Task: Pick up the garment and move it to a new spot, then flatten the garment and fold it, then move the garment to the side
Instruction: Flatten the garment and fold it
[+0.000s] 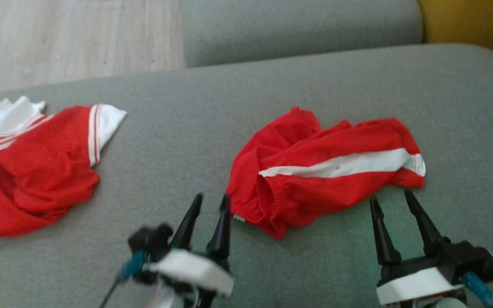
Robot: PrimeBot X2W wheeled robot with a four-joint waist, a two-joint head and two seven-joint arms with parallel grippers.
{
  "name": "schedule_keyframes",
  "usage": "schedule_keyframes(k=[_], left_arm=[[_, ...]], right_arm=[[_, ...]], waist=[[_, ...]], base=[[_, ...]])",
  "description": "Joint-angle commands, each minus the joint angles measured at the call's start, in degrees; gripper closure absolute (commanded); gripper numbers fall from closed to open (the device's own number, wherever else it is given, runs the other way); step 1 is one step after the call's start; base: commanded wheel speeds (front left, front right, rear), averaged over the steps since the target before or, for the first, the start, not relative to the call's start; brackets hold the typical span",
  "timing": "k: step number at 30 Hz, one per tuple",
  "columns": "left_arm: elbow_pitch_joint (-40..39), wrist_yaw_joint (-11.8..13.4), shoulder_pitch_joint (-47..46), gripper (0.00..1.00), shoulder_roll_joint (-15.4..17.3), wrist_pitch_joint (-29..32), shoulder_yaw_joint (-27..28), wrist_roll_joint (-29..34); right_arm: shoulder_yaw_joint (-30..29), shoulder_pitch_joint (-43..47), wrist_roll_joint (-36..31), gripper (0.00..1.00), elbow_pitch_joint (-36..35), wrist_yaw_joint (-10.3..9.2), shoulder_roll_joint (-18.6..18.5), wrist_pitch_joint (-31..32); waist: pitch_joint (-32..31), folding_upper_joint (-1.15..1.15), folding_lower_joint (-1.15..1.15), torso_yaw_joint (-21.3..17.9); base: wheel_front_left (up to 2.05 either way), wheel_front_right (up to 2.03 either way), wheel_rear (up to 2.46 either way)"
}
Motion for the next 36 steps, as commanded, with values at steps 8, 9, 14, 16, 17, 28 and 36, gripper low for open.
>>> schedule_keyframes(k=[8, 9, 14, 16, 17, 28, 36], left_arm=[[-1.31, 1.44, -13.56, 0.0, -0.63, 10.71, -7.18, -26.99], [-0.98, 2.32, -14.41, 0.0, -0.63, 11.62, -7.65, -29.62], [0.51, 5.27, -17.94, 0.0, -0.63, 12.42, -7.67, -39.11], [1.07, 5.35, -18.73, 0.0, -0.63, 12.04, -7.07, -42.91], [1.4, 5.37, -19.05, 0.0, -0.63, 11.93, -6.79, -44.71], [4.56, 4.47, -21.65, 1.0, -0.63, 11.71, -6.93, -51.93], [5.56, 2.81, -23.42, 1.0, 2.69, 8.52, -12.71, -41.75]], right_arm=[[2.61, -5.53, -1.62, 0.0, -2.25, 0.39, -0.82, -0.22], [2.75, -5.69, -1.72, 0.0, -2.32, 0.39, -0.86, -0.22], [3.03, -6.31, -1.83, 0.0, -2.49, 0.39, -0.98, -0.22], [2.96, -6.35, -1.86, 0.0, -2.48, 0.39, -1.0, -0.22], [2.93, -6.35, -1.87, 0.0, -2.43, 0.39, -0.99, -0.22], [2.65, -6.44, -2.01, 0.0, -2.56, 0.39, -0.92, -0.22], [1.82, -6.56, -0.53, 0.0, -2.29, 0.39, -0.63, -0.22]], waist=[[4.99, 0.0, -0.01, -3.05], [5.23, 0.0, -0.01, -3.42], [6.49, 0.0, -0.01, -5.24], [6.77, 0.0, -0.01, -5.82], [6.82, 0.0, -0.01, -6.05], [7.04, 0.0, -0.01, -6.99], [7.25, 0.0, -0.01, -4.78]], base=[[0.0, 0.0, 0.0], [0.0, 0.0, 0.0], [0.0, 0.0, 0.0], [0.0, 0.0, 0.0], [0.0, 0.0, 0.0], [0.0, 0.0, 0.0], [0.0, 0.0, 0.0]])
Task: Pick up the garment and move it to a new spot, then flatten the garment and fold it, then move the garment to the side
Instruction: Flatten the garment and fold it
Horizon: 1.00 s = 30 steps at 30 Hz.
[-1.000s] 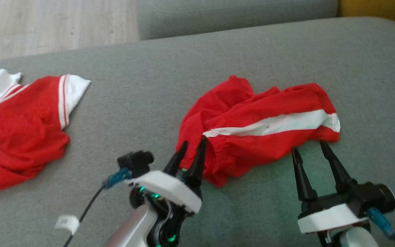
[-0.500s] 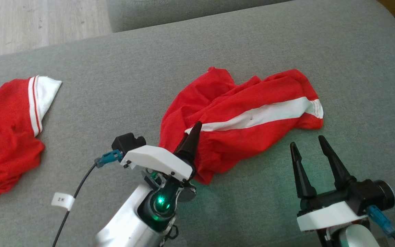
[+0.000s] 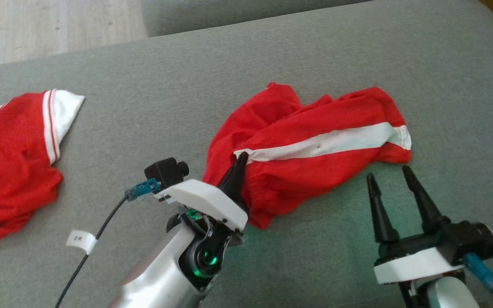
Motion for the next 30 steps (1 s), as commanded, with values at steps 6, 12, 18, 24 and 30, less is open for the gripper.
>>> schedule_keyframes(k=[6, 12, 18, 24, 30], left_arm=[[-1.82, -0.25, -1.02, 1.0, 3.59, -2.48, -1.03, 4.88], [-2.29, 0.59, -0.09, 1.0, 5.71, -3.17, -1.85, 6.91], [-2.45, 0.61, -0.35, 1.0, 5.61, -3.07, -2.97, 8.0], [-2.14, 0.31, -0.63, 1.0, 5.48, -3.44, -3.5, 8.7], [-1.65, -0.16, -0.83, 1.0, 5.38, -3.72, -4.13, 9.37]], right_arm=[[-2.34, -2.99, 5.16, 0.0, 1.04, 0.39, -0.19, -0.22], [-7.73, -7.94, 6.32, 0.0, 10.7, 0.39, -0.14, -0.22], [-13.99, -16.99, -1.51, 0.0, 23.9, 0.39, -0.91, 7.47], [-15.75, -23.19, -4.11, 0.0, 31.15, 0.39, -2.88, 12.31], [-12.77, -25.68, -1.42, 0.09, 37.66, 0.39, -3.53, 14.56]], waist=[[-0.13, 0.0, 0.0, 2.95], [-0.04, 0.0, 0.0, 5.6], [0.35, 0.0, 0.0, 7.8], [0.91, 0.0, 0.0, 9.42], [0.98, 0.0, 0.0, 10.51]], base=[[0.0, 0.0, 0.0], [0.0, 0.0, 0.0], [0.0, 0.0, 0.0], [0.0, 0.0, 0.0], [0.0, 0.0, 0.0]])
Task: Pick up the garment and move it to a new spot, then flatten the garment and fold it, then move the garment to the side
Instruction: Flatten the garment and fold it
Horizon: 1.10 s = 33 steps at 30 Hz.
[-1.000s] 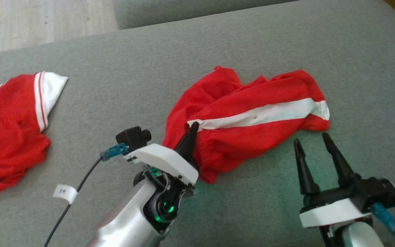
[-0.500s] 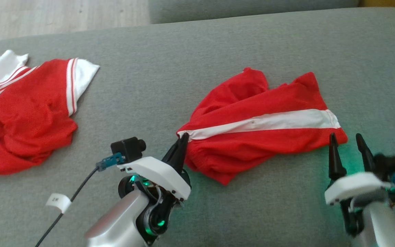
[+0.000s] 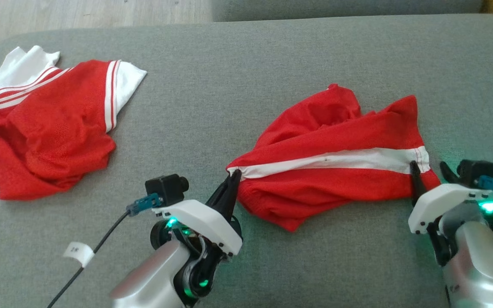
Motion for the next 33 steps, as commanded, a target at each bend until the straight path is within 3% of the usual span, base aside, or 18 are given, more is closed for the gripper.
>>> schedule_keyframes(k=[1, 2, 3, 10, 17, 23, 26, 27, 28, 29, 33], left_arm=[[-1.22, -0.25, -2.19, 1.0, 0.56, -0.96, 1.45, 1.02], [-1.13, -0.33, -2.22, 1.0, 0.58, -0.98, 1.32, 1.15], [-1.04, -0.41, -2.33, 1.0, 0.68, -0.98, 1.04, 1.5], [-0.53, -0.67, -4.03, 1.0, 2.83, -4.72, -1.35, 7.98], [-1.91, -1.18, -6.92, 1.0, 5.62, -9.8, -2.59, 15.06], [-5.2, -0.29, -9.21, 1.0, 8.55, -12.33, -1.88, 21.16], [-7.04, 0.37, -6.65, 1.0, 9.41, -12.62, -2.92, 22.48], [-7.1, 0.7, -5.57, 1.0, 9.48, -12.67, -3.16, 22.47], [-7.03, 1.03, -4.45, 1.0, 9.54, -12.72, -3.43, 22.52], [-6.84, 1.44, -3.42, 1.0, 9.63, -12.79, -3.71, 22.79], [-5.78, 3.24, -0.05, 1.0, 10.07, -13.09, -3.76, 24.24]], right_arm=[[2.72, -2.15, 1.46, 0.35, 0.17, 0.39, -0.63, 0.08], [3.32, -2.39, 2.27, 0.62, 0.88, 0.39, -0.86, 0.07], [4.0, -2.61, 2.94, 1.0, 1.53, 0.39, -1.11, 0.04], [7.45, -4.38, 4.2, 1.0, 2.36, 0.39, -3.47, -4.85], [7.06, -5.28, 3.21, 1.0, 0.29, 0.39, -5.17, -8.58], [3.1, -2.32, 3.43, 1.0, -6.12, 0.39, -6.8, -9.22], [3.5, 3.52, 4.88, 1.0, -11.76, 0.39, -5.53, -5.26], [3.94, 5.16, 5.57, 0.87, -12.98, 0.39, -4.98, -3.88], [4.16, 6.76, 6.33, 0.32, -14.11, 0.39, -4.39, -2.67], [4.11, 8.32, 6.74, 0.0, -15.22, 0.39, -3.95, -1.83], [4.2, 14.42, 8.65, 0.0, -20.11, 0.39, -1.94, 1.02]], waist=[[-0.1, 0.0, 0.0, 0.15], [-0.18, 0.0, 0.0, 0.17], [-0.27, 0.0, 0.0, 0.18], [-1.35, 0.0, 0.0, -0.51], [-3.12, 0.0, 0.0, -1.21], [-4.57, 0.0, 0.0, -1.81], [-4.04, 0.0, 0.0, -2.63], [-3.76, 0.0, 0.0, -2.82], [-3.51, 0.0, 0.0, -2.95], [-3.33, 0.0, 0.0, -2.98], [-2.71, 0.0, 0.0, -2.63]], base=[[0.0, 0.0, 0.0], [0.0, 0.0, 0.0], [0.0, 0.0, 0.0], [0.0, 0.0, 0.0], [0.0, 0.0, 0.0], [0.0, 0.0, 0.0], [0.0, 0.0, 0.0], [0.0, 0.0, 0.0], [0.0, 0.0, 0.0], [0.0, 0.0, 0.0], [0.0, 0.0, 0.0]])
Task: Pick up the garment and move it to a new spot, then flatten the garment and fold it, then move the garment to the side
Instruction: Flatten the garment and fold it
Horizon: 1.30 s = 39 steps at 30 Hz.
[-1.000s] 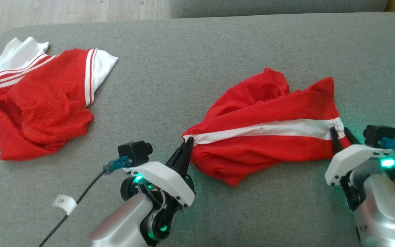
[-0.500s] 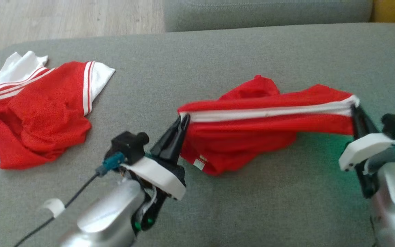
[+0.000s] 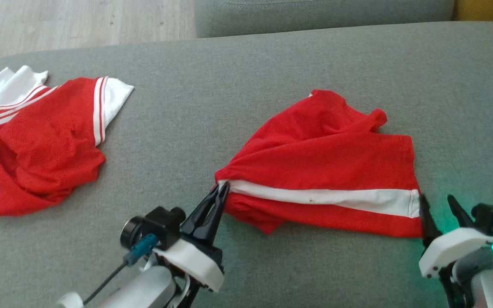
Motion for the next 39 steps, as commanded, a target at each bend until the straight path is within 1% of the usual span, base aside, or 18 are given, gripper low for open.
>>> schedule_keyframes(k=[1, 4, 6, 9, 12, 17, 27, 28, 29, 30, 32, 33, 39], left_arm=[[-1.36, 0.75, -1.87, 1.0, 1.52, -1.03, 2.66, 0.66], [-1.32, 1.62, -0.29, 1.0, 1.85, -1.15, 4.27, 1.33], [-1.48, 1.84, 0.44, 1.0, 2.08, -1.18, 5.45, 2.06], [-1.79, 1.72, 1.43, 1.0, 1.94, -1.19, 7.03, 3.05], [-1.64, 1.26, 2.13, 1.0, 1.66, -1.2, 8.01, 3.84], [-0.87, 0.32, 2.46, 1.0, 0.81, -1.21, 8.55, 4.92], [0.56, -0.97, 2.52, 1.0, -0.84, -1.21, 8.65, 6.41], [0.69, -1.06, 2.52, 1.0, -1.02, -1.21, 8.66, 6.51], [0.69, -1.06, 2.52, 1.0, -1.02, -1.21, 8.66, 6.51], [0.81, -1.13, 2.51, 1.0, -1.18, -1.21, 8.7, 6.61], [0.98, -1.18, 2.5, 1.0, -1.44, -1.21, 8.87, 6.83], [1.06, -1.24, 2.48, 1.0, -1.52, -1.21, 9.0, 6.91], [1.02, -1.57, 2.34, 1.0, -1.62, -1.21, 10.13, 8.04]], right_arm=[[1.19, -0.65, 0.99, 0.0, -3.27, 0.36, -0.18, 0.32], [1.77, 2.83, 4.3, 0.0, -7.82, 0.36, 0.71, 2.13], [3.17, 4.73, 7.05, 0.0, -10.63, 0.36, 1.0, 3.81], [5.41, 6.42, 10.17, 0.0, -14.03, 0.36, 0.43, 5.65], [7.44, 6.71, 12.78, 0.0, -15.33, 0.36, -0.19, 7.09], [9.09, 5.77, 15.61, 0.0, -13.71, 0.36, -1.1, 8.89], [9.94, 3.16, 16.31, 0.0, -8.61, 0.36, -2.45, 8.73], [10.13, 3.04, 16.41, 0.16, -8.3, 0.36, -2.59, 8.57], [10.13, 3.04, 16.41, 0.16, -8.3, 0.36, -2.59, 8.57], [10.32, 2.95, 16.55, 0.41, -8.02, 0.36, -2.7, 8.44], [10.62, 2.73, 16.89, 0.71, -7.56, 0.36, -2.86, 8.17], [10.81, 2.59, 17.13, 1.0, -7.4, 0.36, -2.92, 8.0], [11.62, 1.66, 18.07, 1.0, -7.28, 0.36, -3.81, 6.01]], waist=[[0.15, 0.0, 0.0, 0.24], [0.24, 0.0, 0.0, 0.61], [0.16, 0.0, 0.0, 0.9], [-0.03, 0.0, 0.0, 1.29], [-0.26, 0.0, 0.0, 1.62], [-0.54, 0.0, 0.0, 2.72], [-0.73, 0.0, 0.0, 4.71], [-0.72, 0.0, 0.0, 4.84], [-0.72, 0.0, 0.0, 4.84], [-0.7, 0.0, 0.0, 4.93], [-0.61, 0.0, 0.0, 5.01], [-0.56, 0.0, 0.0, 5.0], [-0.55, 0.0, 0.0, 4.52]], base=[[0.0, 0.0, 0.0], [0.0, 0.0, 0.0], [0.0, 0.0, 0.0], [0.0, 0.0, 0.0], [0.0, 0.0, 0.0], [0.0, 0.0, 0.0], [0.0, 0.0, 0.0], [0.0, 0.0, 0.0], [0.0, 0.0, 0.0], [0.0, 0.0, 0.0], [0.0, 0.0, 0.0], [0.0, 0.0, 0.0], [0.0, 0.0, 0.0]])
